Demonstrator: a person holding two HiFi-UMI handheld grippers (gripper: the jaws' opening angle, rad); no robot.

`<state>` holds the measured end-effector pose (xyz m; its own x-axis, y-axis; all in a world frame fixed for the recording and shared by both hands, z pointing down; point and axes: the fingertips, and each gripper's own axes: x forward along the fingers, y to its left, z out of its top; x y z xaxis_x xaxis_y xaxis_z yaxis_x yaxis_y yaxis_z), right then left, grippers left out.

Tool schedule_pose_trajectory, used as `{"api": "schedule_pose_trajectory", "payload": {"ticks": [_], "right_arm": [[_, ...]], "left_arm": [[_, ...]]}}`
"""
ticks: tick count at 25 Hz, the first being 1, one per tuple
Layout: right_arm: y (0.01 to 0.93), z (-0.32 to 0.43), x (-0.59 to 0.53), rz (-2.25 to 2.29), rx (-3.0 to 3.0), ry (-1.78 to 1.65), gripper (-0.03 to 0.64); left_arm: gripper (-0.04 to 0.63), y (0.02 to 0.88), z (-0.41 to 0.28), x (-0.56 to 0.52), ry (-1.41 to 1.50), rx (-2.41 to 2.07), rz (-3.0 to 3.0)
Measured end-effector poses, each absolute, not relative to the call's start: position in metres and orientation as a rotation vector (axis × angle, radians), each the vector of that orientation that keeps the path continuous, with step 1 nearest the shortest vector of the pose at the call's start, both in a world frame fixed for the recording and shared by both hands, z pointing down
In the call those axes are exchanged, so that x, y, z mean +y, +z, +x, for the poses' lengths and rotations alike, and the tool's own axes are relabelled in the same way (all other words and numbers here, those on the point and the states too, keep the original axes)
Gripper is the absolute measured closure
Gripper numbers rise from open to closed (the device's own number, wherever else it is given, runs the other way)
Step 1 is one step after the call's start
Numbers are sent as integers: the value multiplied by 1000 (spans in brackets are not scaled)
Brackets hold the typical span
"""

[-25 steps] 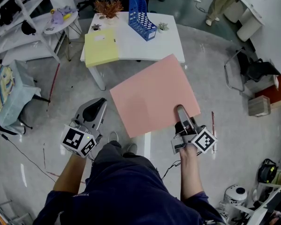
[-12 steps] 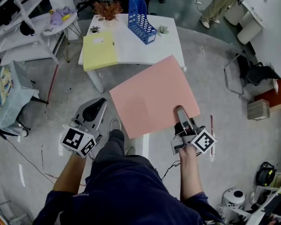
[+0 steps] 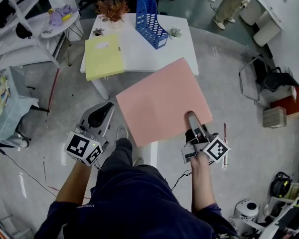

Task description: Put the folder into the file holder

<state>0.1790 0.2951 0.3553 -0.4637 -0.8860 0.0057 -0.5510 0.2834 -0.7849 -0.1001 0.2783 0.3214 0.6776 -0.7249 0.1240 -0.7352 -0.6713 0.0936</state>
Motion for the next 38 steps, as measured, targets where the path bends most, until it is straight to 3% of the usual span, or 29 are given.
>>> {"api": "schedule_pose_trajectory", "payload": {"ticks": [38], "right_arm": [[359, 113, 97, -1395, 2076, -1052, 336]], "left_arm": [[552, 338, -170, 49, 116, -1069, 2751]]}}
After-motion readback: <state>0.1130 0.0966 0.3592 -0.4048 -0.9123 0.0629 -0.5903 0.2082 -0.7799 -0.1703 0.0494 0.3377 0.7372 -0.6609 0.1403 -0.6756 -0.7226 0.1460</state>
